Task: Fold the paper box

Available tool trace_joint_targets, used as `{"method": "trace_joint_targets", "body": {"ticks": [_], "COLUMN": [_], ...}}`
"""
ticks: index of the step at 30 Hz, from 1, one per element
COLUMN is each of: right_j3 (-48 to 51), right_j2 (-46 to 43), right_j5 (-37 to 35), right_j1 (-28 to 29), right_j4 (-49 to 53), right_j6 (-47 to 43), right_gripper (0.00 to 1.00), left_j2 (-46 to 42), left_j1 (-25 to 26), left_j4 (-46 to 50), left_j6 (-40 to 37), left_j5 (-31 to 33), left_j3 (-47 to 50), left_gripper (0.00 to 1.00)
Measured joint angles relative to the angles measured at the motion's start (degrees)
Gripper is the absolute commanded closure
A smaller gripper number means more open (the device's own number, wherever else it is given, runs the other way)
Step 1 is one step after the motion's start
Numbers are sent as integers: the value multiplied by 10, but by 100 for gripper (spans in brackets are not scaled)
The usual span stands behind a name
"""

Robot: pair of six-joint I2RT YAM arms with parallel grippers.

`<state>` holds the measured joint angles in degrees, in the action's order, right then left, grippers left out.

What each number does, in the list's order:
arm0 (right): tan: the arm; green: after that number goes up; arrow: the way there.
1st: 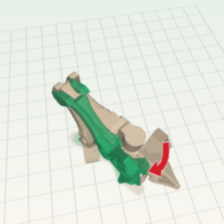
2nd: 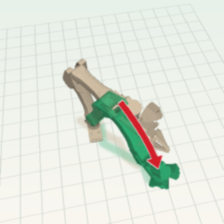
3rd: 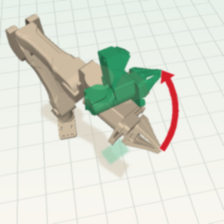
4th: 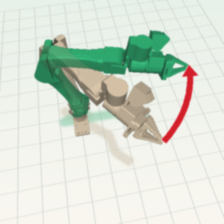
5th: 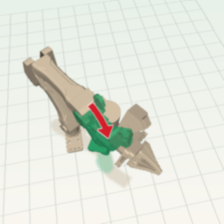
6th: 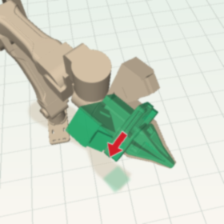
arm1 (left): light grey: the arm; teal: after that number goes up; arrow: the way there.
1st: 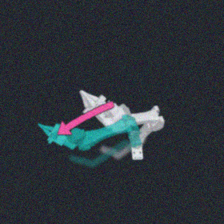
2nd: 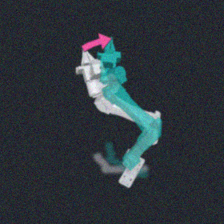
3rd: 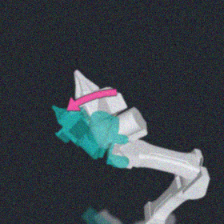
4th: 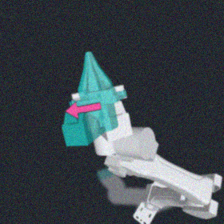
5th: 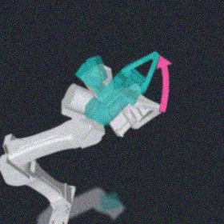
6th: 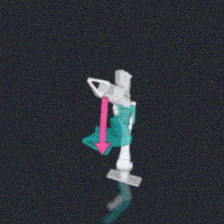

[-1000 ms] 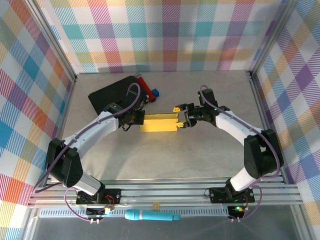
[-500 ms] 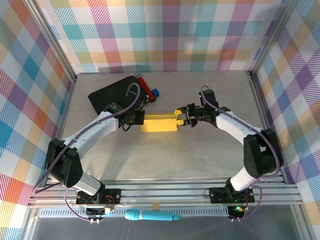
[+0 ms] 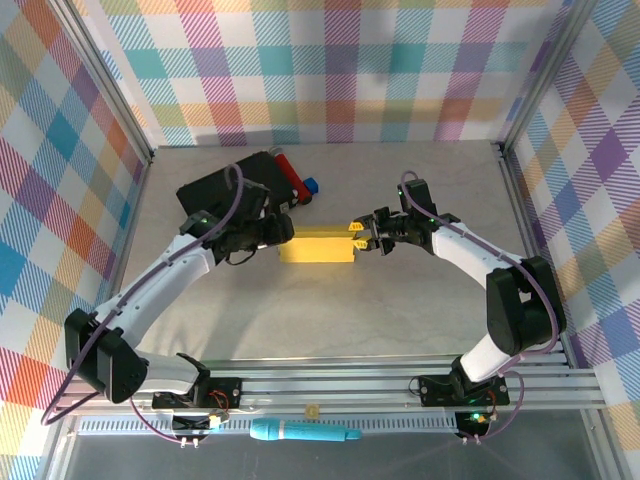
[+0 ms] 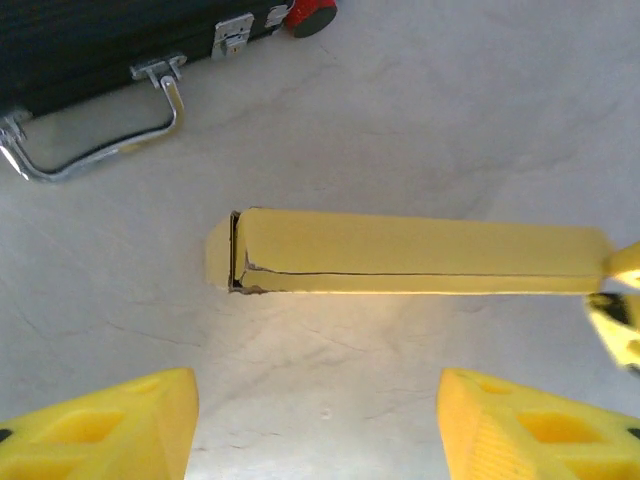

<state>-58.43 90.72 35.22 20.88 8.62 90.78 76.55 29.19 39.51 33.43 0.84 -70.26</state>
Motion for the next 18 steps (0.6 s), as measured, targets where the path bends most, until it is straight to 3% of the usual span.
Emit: {"method": "trace_joint_targets", "body": {"ticks": [7, 14, 18], "right_j3": [0, 0, 0], "right_j2": [0, 0, 0], "right_j5": [0, 0, 0], "right_j1": [0, 0, 0], "right_j4": [0, 0, 0], "right_j6": [-3, -4, -5], "right_gripper": [70, 71, 71], "left_j2": [-5, 7, 7], "left_j1": [-84, -87, -87], "left_j4": [-41, -147, -176], "left_j6": [235, 412, 461], "left_j5": [-87, -150, -161], "left_j3": [64, 110, 138], "left_gripper": [38, 46, 52]}}
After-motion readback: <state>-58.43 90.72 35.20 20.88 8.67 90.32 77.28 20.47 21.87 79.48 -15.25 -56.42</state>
